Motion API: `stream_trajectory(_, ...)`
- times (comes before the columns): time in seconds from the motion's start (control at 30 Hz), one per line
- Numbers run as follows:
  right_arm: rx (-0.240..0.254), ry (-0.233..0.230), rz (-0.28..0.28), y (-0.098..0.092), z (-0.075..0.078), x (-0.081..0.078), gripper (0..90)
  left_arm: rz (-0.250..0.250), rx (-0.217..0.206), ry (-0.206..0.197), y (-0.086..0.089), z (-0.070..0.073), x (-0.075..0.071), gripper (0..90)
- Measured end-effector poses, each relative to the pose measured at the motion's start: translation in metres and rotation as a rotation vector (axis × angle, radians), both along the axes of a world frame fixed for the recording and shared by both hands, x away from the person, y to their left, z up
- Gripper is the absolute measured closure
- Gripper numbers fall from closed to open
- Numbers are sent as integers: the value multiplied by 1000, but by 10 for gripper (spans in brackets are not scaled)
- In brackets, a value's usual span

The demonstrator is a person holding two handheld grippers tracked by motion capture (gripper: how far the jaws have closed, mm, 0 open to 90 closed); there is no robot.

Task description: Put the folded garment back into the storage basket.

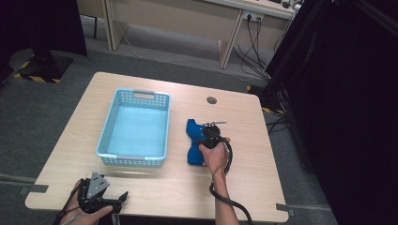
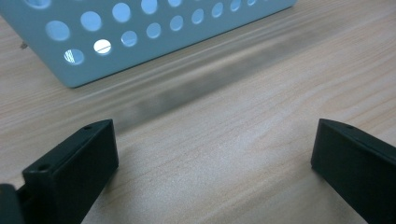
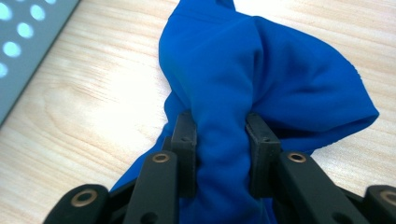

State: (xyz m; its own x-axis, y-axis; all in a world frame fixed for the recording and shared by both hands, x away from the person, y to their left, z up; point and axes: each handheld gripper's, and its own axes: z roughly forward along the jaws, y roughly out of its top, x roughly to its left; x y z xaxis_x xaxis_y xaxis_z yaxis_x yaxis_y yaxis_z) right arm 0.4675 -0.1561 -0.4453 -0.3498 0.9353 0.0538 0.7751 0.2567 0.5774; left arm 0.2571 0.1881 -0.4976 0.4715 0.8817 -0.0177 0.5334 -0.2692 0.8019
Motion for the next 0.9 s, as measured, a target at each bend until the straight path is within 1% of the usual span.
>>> stream_trajectory(0.1,14,-1,-2,-3,1,-1,714,0,0,-1,0,0,0,0)
stream_trajectory(0.23,42,-26,-11,-6,6,-3,715,-1,-1,-2,0,0,0,0)
stream_trajectory(0.33,53,-40,-9,-8,10,-4,715,-2,-2,-4,0,0,0,0)
stream_trajectory(0.53,61,-64,-1,-8,19,-5,714,-2,-2,-4,0,0,0,0)
stream_trajectory(0.67,66,-70,2,-9,23,-5,714,-2,-2,-4,0,0,0,0)
stream_trajectory(0.7,71,-72,7,-8,26,-6,714,-2,-2,-4,0,0,0,0)
stream_trajectory(0.9,74,-84,7,-9,34,-5,713,-3,-2,-5,0,0,0,0)
